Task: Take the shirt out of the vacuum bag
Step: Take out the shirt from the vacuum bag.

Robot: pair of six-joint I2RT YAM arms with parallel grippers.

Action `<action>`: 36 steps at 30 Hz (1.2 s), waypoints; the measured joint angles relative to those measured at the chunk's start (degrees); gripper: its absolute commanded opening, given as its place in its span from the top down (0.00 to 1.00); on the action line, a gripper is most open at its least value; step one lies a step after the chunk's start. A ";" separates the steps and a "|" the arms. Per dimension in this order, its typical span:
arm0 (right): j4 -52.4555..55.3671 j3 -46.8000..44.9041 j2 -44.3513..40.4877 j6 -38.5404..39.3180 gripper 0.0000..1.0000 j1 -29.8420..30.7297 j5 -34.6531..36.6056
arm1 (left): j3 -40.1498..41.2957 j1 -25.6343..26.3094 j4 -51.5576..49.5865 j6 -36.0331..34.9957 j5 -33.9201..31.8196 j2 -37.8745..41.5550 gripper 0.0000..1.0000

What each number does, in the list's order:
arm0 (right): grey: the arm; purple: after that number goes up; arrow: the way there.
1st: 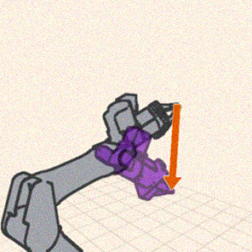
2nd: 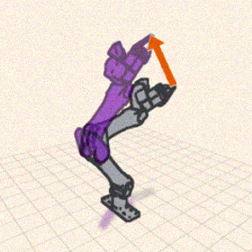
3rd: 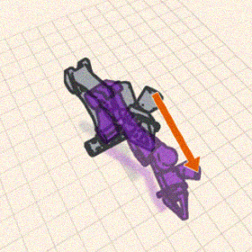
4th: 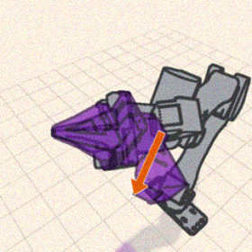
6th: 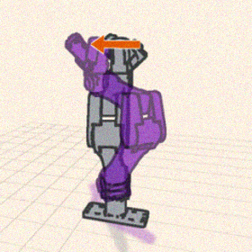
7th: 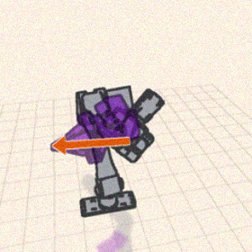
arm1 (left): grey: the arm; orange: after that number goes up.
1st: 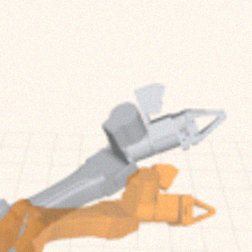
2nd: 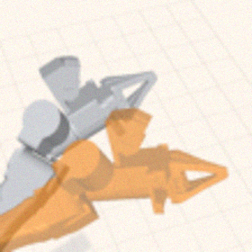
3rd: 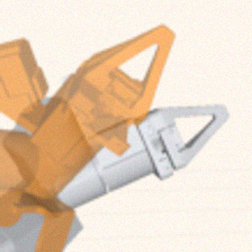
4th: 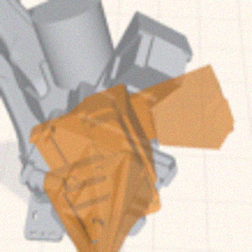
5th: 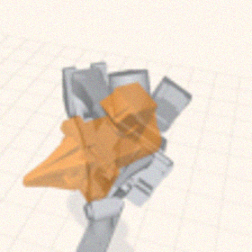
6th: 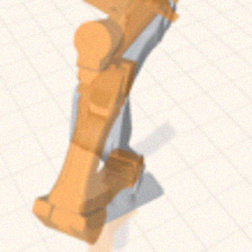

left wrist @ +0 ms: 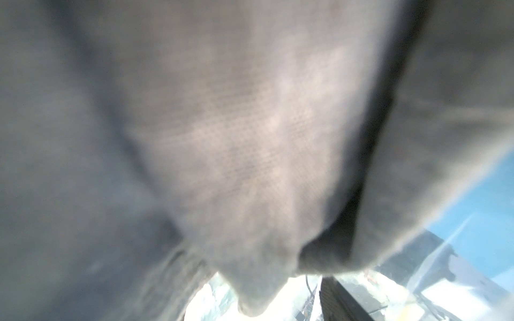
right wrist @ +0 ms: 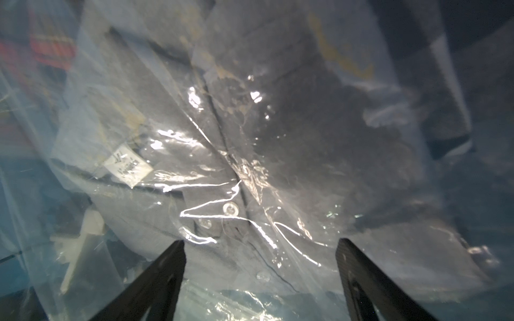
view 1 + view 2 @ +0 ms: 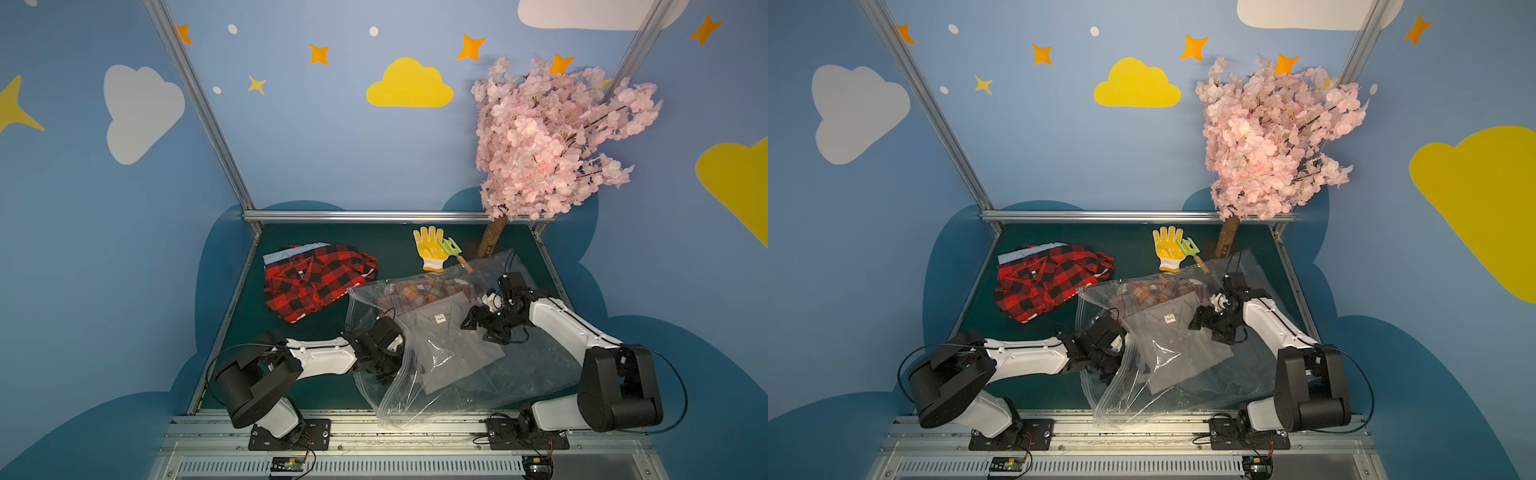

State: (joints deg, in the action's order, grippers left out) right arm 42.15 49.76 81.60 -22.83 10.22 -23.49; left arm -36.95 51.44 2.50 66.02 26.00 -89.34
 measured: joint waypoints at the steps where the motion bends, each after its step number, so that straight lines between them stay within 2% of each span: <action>1: -0.11 -0.07 0.00 -0.02 0.13 0.00 -0.04 | -0.57 0.15 -0.39 -0.02 -0.52 -0.37 0.24; 8: -0.85 -1.14 0.00 -0.33 0.13 0.00 -0.20 | -5.35 1.18 1.64 0.79 -2.47 -5.70 0.25; 16: -2.56 -3.30 0.00 -0.83 0.13 0.00 -1.25 | -5.46 1.64 10.05 3.93 -5.49 -8.76 0.30; 18: -2.69 -3.58 0.00 -0.94 0.13 0.00 -1.40 | -5.25 1.73 11.80 4.37 -6.23 -9.27 0.41; 20: -2.95 -3.72 0.00 -0.94 0.13 0.00 -1.49 | -4.87 1.81 13.75 4.59 -7.80 -10.19 0.59; 24: -3.21 -3.76 0.00 -0.94 0.13 0.00 -1.68 | -2.99 1.51 17.42 5.25 -8.92 -11.17 0.79; 30: -3.37 -3.78 0.00 -0.92 0.13 -0.04 -1.68 | 1.18 -0.68 22.51 5.99 -6.36 -9.81 0.88; 36: -2.64 -3.10 0.00 -0.39 0.13 -1.29 -1.60 | 1.11 -2.56 15.37 4.44 -3.30 -2.54 0.90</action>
State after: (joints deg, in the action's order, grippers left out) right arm 39.51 46.65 81.60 -23.22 8.93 -25.08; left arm -35.83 48.88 17.87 70.46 22.70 -91.88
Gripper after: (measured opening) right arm 0.872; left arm 0.125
